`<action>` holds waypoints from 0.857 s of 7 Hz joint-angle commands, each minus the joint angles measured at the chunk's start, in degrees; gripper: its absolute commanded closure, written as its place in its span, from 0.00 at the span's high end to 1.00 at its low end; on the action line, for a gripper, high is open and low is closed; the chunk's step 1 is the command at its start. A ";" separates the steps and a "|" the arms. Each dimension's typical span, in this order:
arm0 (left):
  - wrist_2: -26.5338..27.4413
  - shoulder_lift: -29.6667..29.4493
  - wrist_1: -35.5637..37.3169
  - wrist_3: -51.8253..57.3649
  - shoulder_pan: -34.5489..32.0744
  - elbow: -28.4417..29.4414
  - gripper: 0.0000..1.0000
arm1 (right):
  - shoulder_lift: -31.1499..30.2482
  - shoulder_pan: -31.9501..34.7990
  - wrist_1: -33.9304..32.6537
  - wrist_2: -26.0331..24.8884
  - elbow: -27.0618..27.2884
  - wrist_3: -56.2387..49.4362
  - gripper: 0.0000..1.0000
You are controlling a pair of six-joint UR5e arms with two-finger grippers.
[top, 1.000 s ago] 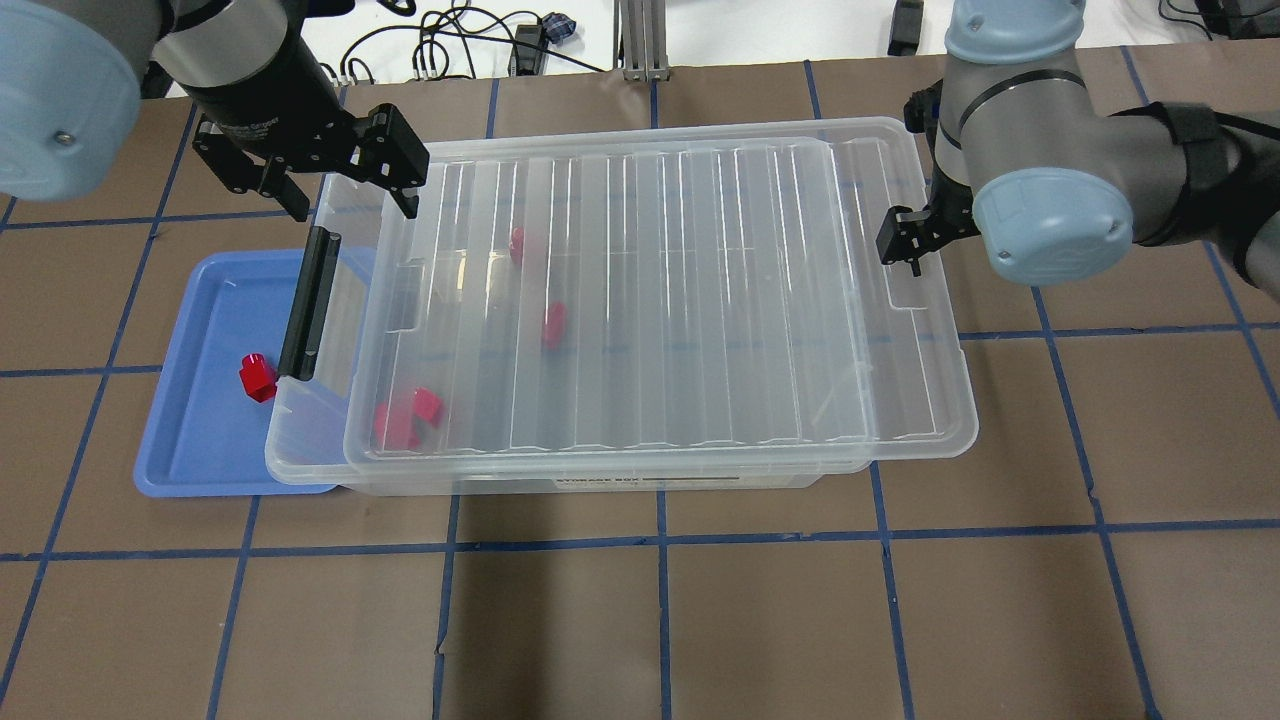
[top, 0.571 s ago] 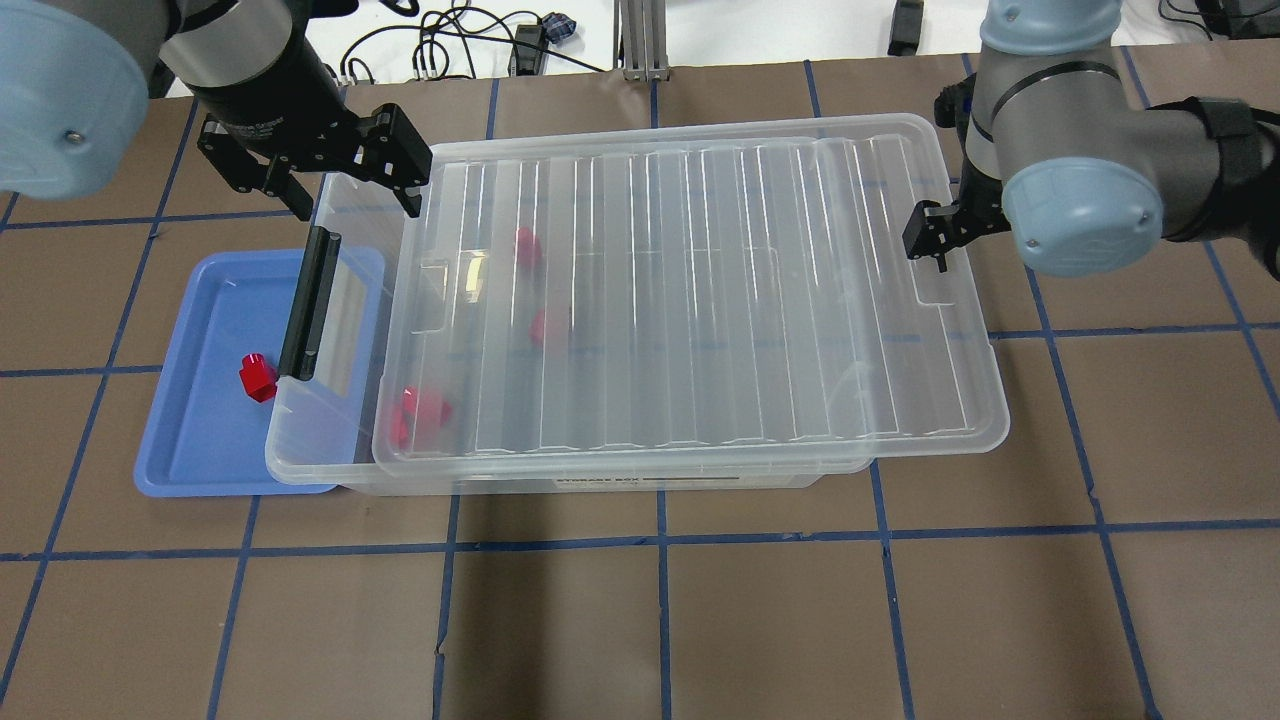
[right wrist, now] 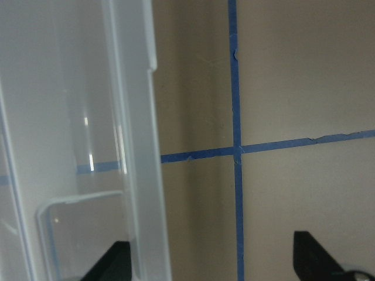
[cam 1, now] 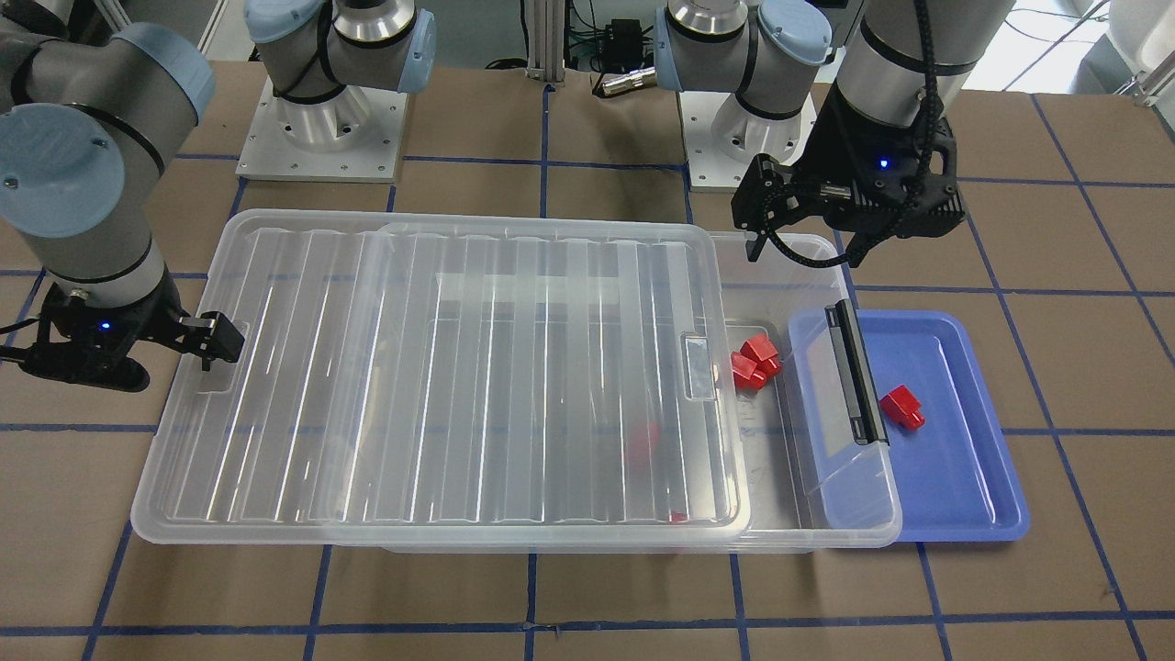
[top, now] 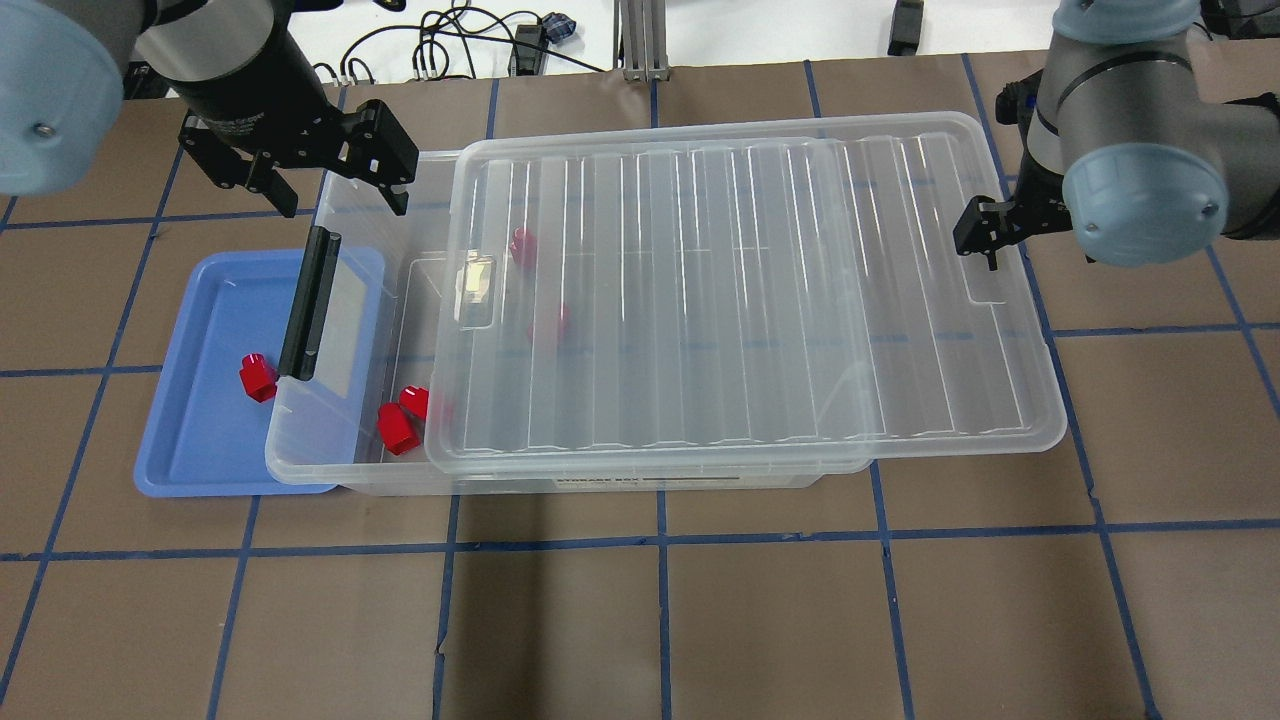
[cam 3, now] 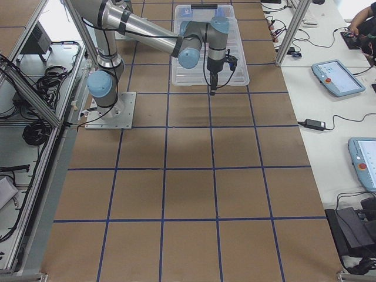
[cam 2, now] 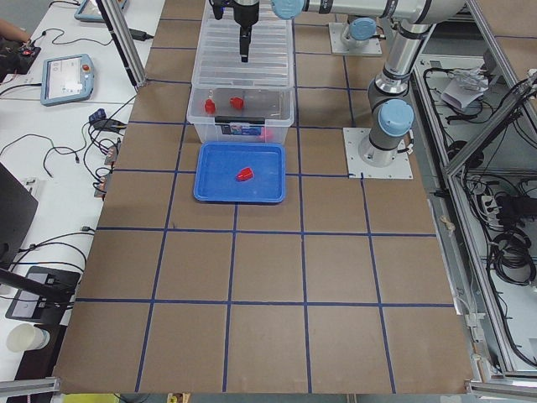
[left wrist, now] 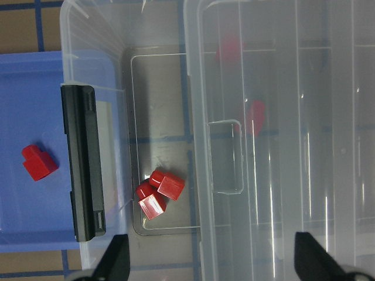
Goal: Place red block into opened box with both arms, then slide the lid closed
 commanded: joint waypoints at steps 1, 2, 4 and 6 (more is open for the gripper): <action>0.47 -0.85 0.23 1.25 5.32 0.46 1.00 | -0.17 -4.00 0.01 0.09 0.22 -1.60 1.00; 0.13 -0.94 -0.29 0.82 12.76 0.46 1.00 | -0.35 -5.14 0.09 0.09 0.05 -1.61 1.00; -0.40 -2.25 -3.72 1.52 22.39 -1.30 1.00 | -0.96 -5.24 0.71 0.18 0.05 -1.61 1.00; -0.49 -5.76 -1.98 2.66 23.29 -1.39 1.00 | -1.32 -5.24 2.28 0.18 -0.56 -1.52 1.00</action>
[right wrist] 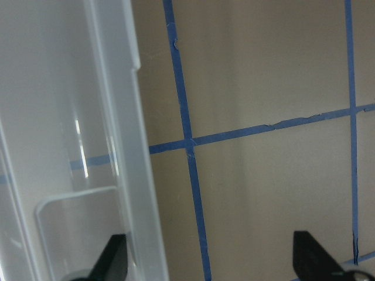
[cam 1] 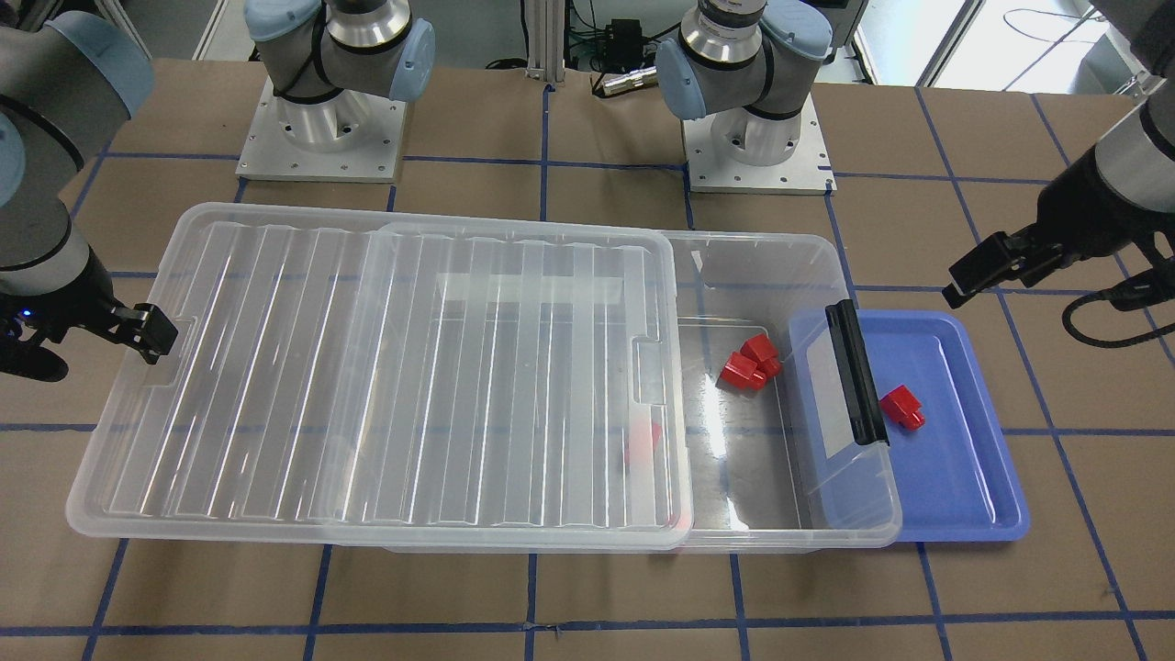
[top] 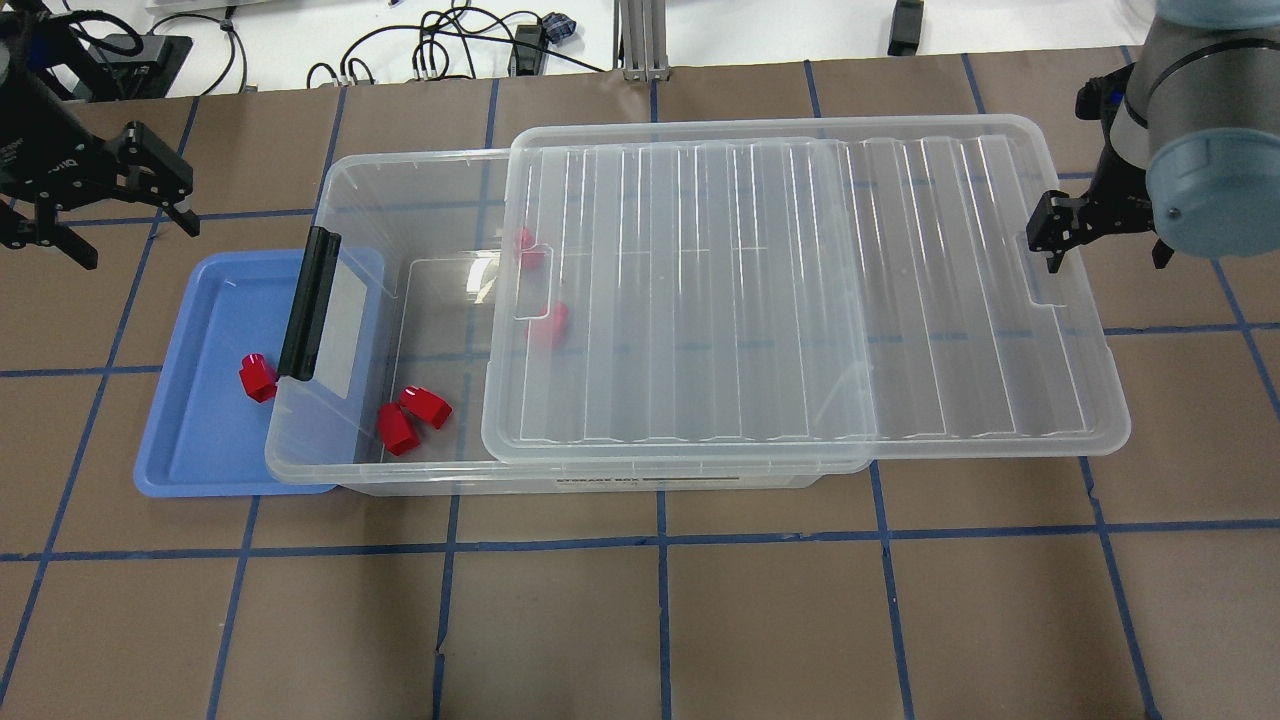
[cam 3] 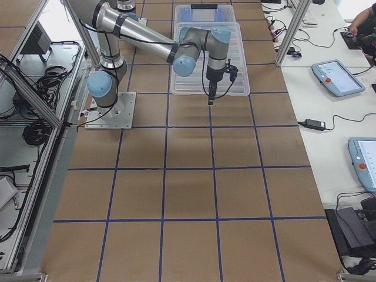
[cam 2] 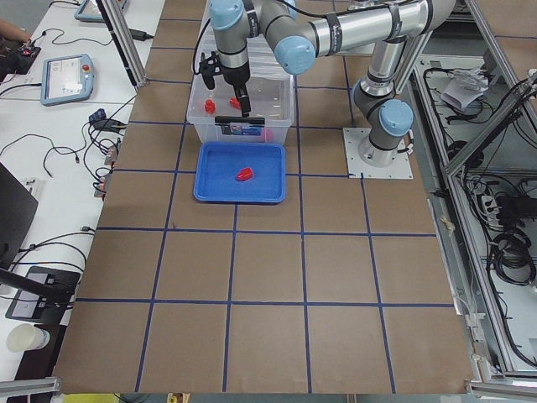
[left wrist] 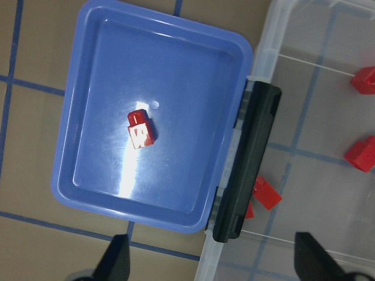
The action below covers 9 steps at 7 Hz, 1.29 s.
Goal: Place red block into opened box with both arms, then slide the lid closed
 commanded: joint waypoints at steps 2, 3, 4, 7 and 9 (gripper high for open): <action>-0.07 -5.19 3.53 0.42 1.49 -0.94 1.00 | -2.30 0.58 2.74 0.57 -1.01 -0.06 1.00; -0.15 -5.37 3.97 0.59 4.80 -3.13 1.00 | -3.97 3.28 3.63 4.23 -3.54 -1.11 1.00; -0.24 -6.94 4.67 0.68 6.05 -4.37 1.00 | -4.51 8.26 7.47 6.26 -8.78 -0.59 1.00; -3.50 -11.43 26.91 9.50 6.59 -14.97 1.00 | -4.51 15.95 20.75 9.18 -17.01 5.99 1.00; -3.06 -12.58 33.50 11.14 6.59 -20.79 1.00 | -4.51 15.96 22.88 9.53 -17.19 6.09 1.00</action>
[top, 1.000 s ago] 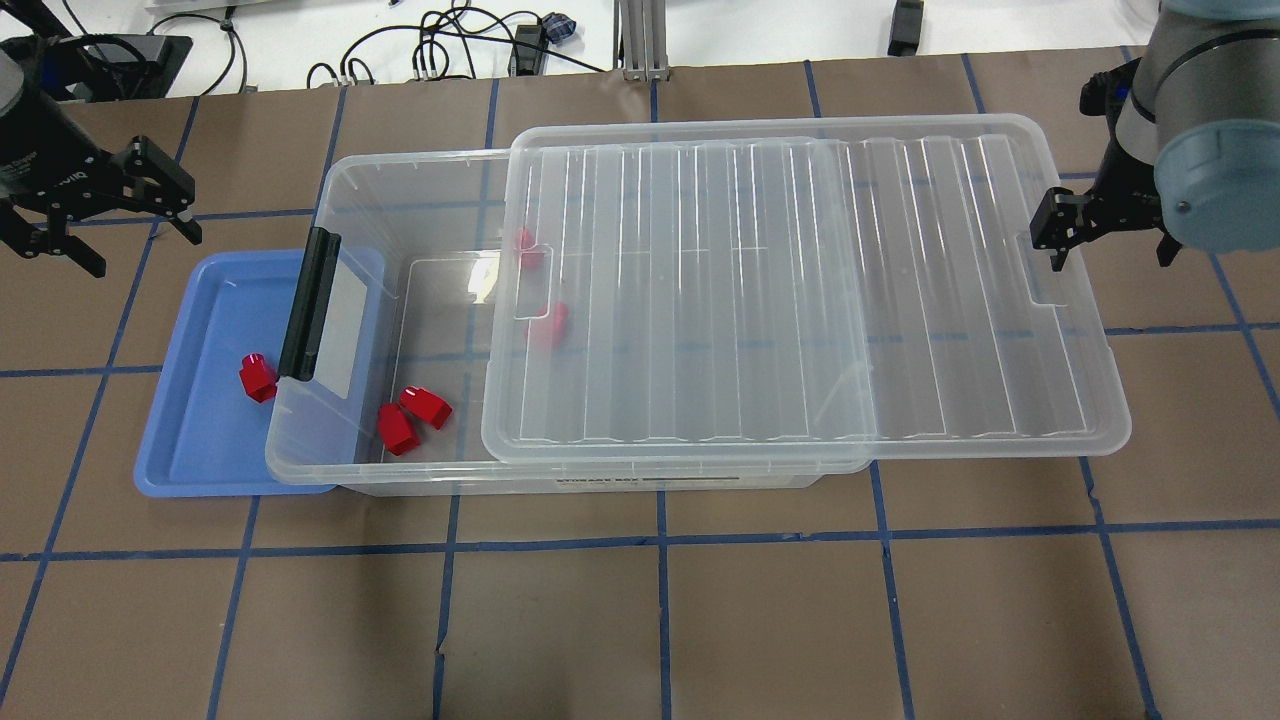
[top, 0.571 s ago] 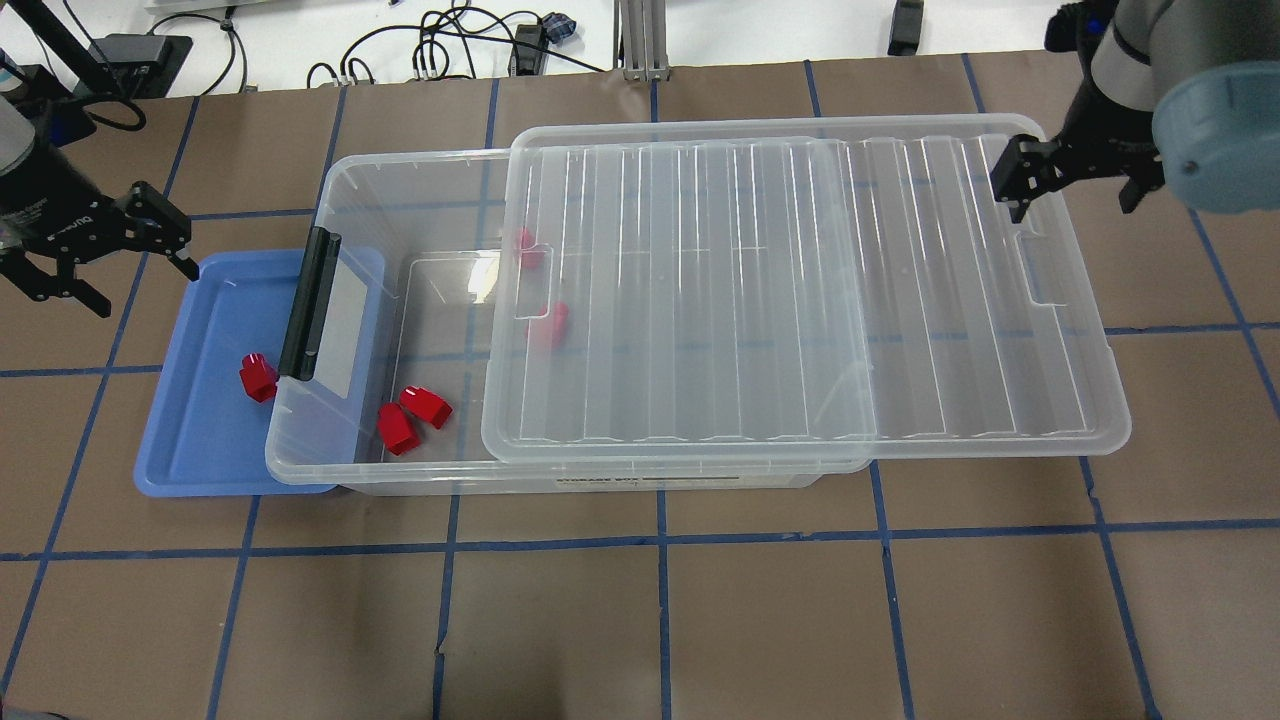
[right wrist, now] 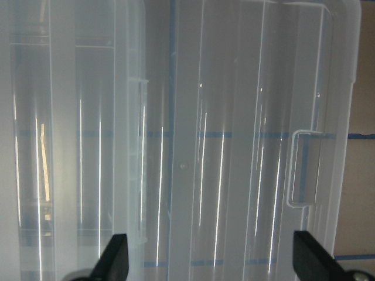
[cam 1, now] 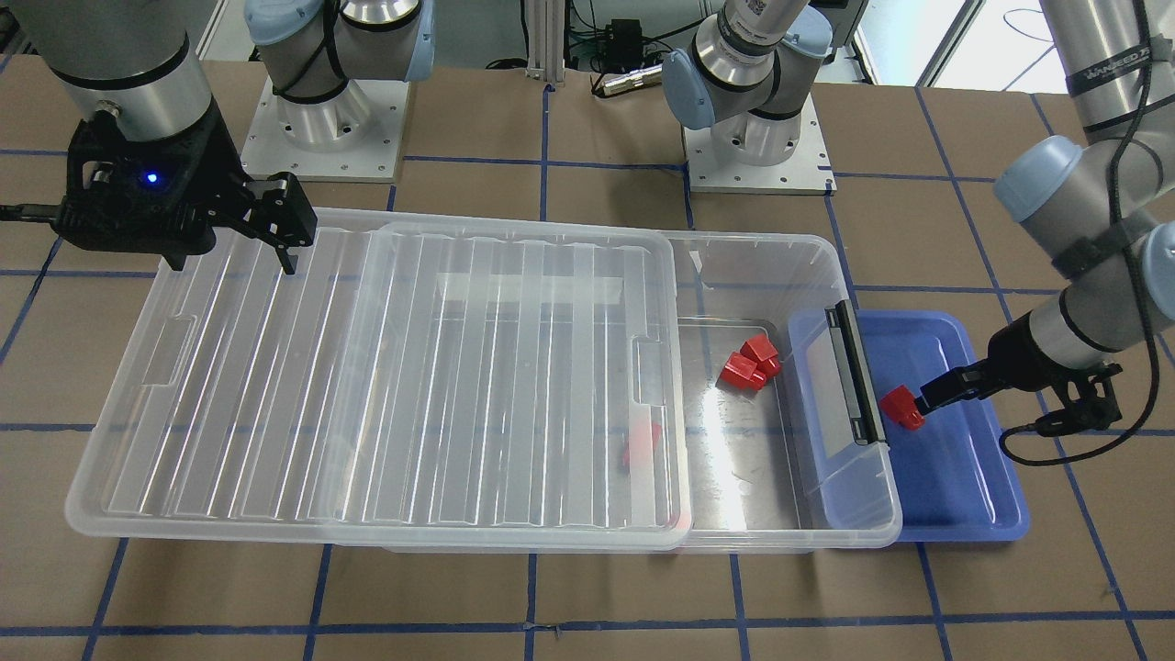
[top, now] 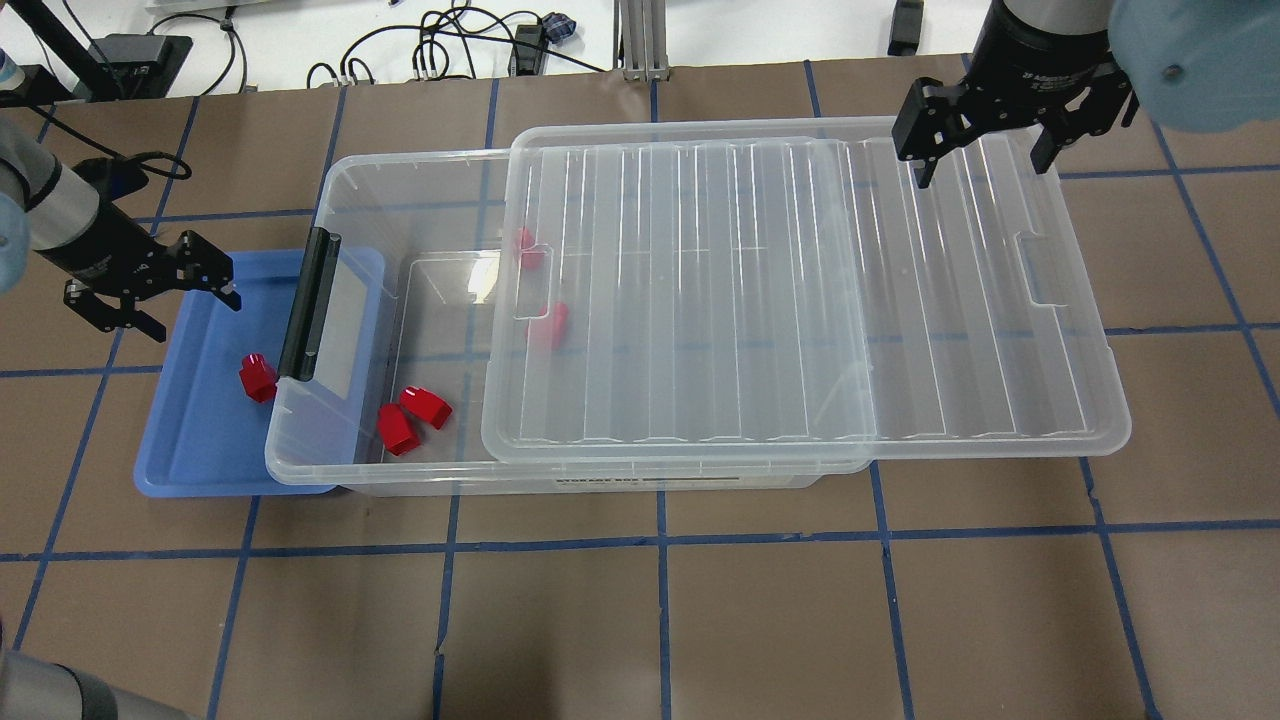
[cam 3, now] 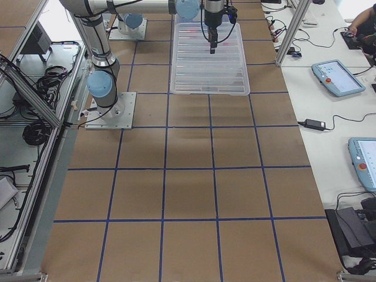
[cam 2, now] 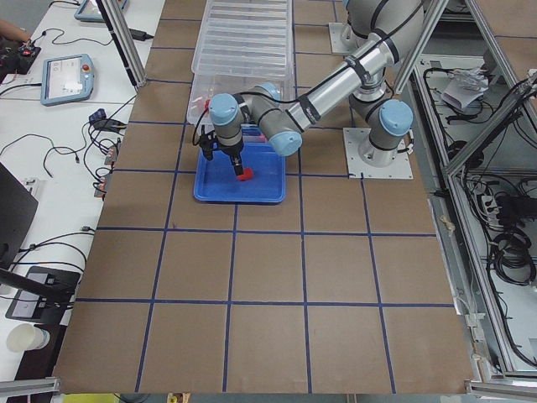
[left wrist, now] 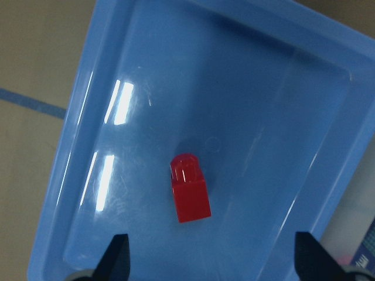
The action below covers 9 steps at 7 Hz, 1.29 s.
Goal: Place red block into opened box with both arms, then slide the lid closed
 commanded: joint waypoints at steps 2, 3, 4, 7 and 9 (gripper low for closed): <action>1.96 -2.29 3.63 0.55 -0.07 -4.00 0.90 | -0.02 0.24 0.98 2.04 0.10 1.16 1.00; 1.96 -3.43 3.46 0.63 -0.07 -4.52 0.77 | -0.02 0.24 0.81 2.14 0.19 1.26 1.00; 1.96 -3.70 3.72 0.55 -0.07 -5.05 0.72 | -0.02 0.24 1.15 2.05 0.10 1.26 1.00; 2.05 -3.80 3.72 -0.16 -0.07 -4.18 0.26 | 0.15 0.24 1.16 2.05 0.19 1.26 1.00; 1.96 -2.13 -2.90 -0.33 -1.03 2.54 0.16 | 0.15 0.24 1.24 1.96 0.19 1.26 1.00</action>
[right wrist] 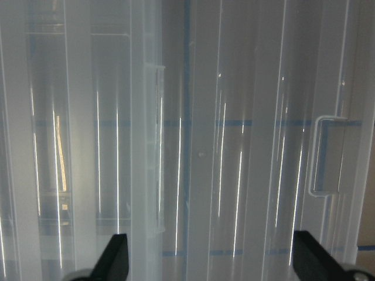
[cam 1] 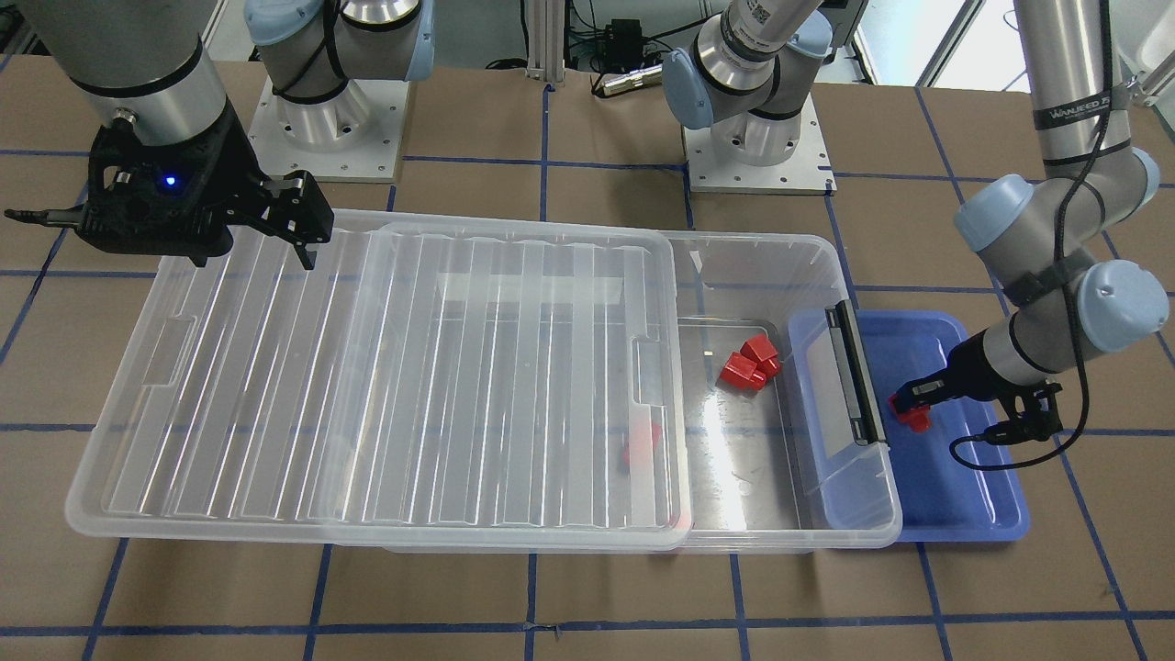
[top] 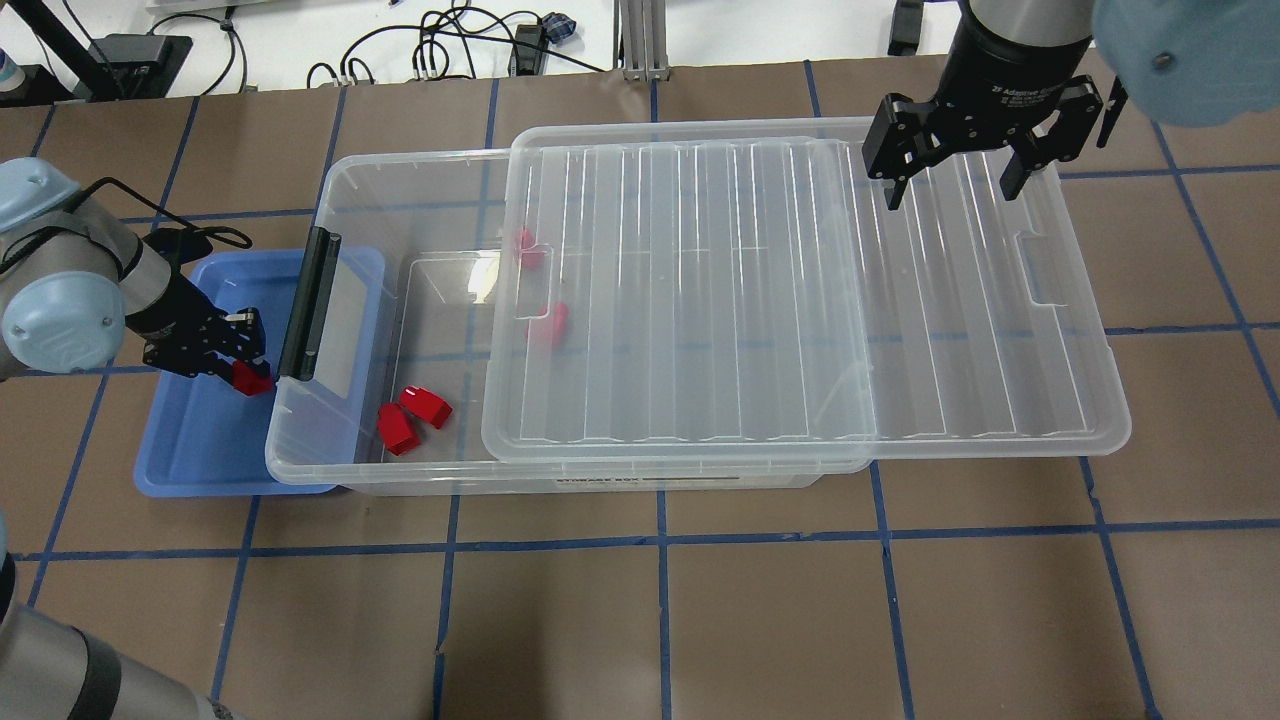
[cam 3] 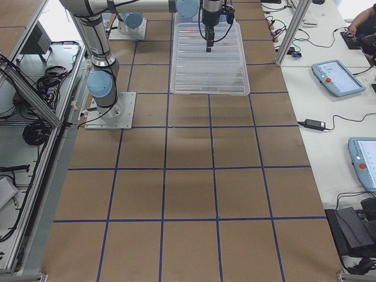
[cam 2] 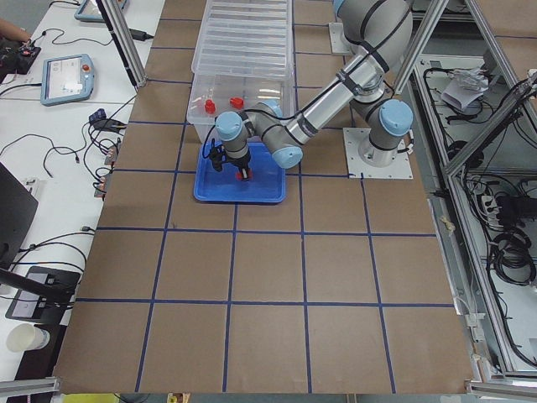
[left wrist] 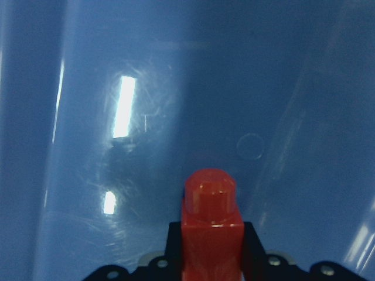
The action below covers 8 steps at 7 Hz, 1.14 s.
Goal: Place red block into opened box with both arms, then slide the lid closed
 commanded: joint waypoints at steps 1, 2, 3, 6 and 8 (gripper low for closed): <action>-0.28 1.08 -14.01 -0.10 -0.88 12.79 0.16 | 0.02 -0.09 0.07 -0.03 0.04 0.04 1.00; -0.20 1.60 -24.37 -1.49 -3.67 21.84 0.16 | 0.02 -0.09 -0.02 -0.03 0.12 0.04 1.00; 0.06 2.65 -31.43 -6.47 -8.92 28.19 0.16 | 0.02 -0.09 -0.02 -0.03 0.12 -0.05 1.00; 0.42 6.17 -30.73 -17.32 -22.23 23.20 0.11 | 0.02 -0.26 0.25 -0.21 -0.14 0.04 1.00; 1.30 6.71 -22.95 -17.33 -22.94 16.08 0.10 | 0.02 -0.35 0.25 -0.38 -0.14 0.04 1.00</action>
